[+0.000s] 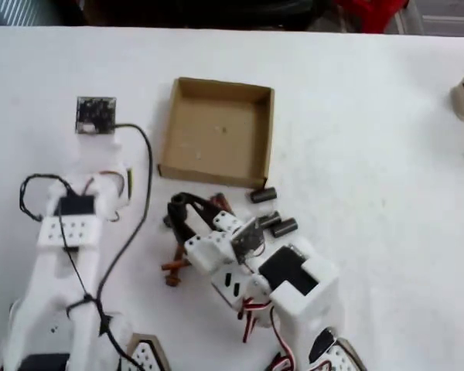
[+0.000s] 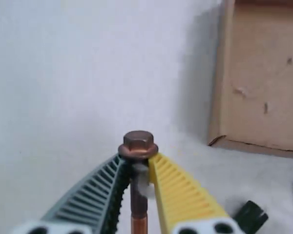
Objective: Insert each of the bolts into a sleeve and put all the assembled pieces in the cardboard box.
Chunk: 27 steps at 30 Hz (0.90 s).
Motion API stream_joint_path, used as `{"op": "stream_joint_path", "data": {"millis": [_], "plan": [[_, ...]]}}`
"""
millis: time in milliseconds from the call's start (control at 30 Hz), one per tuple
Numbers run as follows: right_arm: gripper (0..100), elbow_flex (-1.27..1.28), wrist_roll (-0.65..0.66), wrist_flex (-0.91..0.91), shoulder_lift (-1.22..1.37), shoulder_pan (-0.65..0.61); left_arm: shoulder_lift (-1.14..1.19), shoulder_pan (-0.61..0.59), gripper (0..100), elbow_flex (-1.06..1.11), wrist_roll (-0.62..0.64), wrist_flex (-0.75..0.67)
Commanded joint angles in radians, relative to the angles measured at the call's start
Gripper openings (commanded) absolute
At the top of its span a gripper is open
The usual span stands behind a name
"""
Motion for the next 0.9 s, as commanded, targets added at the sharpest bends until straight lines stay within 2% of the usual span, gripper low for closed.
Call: {"op": "stream_joint_path", "data": {"millis": [0,267,400,500,767,867], "plan": [[1.5,-0.003,-0.006,0.002,-0.005,-0.007,-0.151,0.067,2,0.109,0.012,-0.221],[1.5,-0.003,-0.006,0.002,-0.005,-0.007,-0.297,0.077,2,0.23,0.017,-0.385],[1.6,-0.005,-0.006,0.004,-0.005,-0.007,-0.377,0.079,2,0.264,0.199,-0.407],[1.6,-0.005,-0.006,0.004,-0.005,-0.007,-0.449,0.079,2,0.325,0.31,-0.499],[1.6,-0.029,-0.003,0.073,-0.005,-0.002,-0.636,0.208,2,0.585,0.31,-0.844],[1.6,-0.029,-0.002,0.073,-0.005,-0.002,-0.705,0.24,2,0.629,0.311,-0.864]]}}
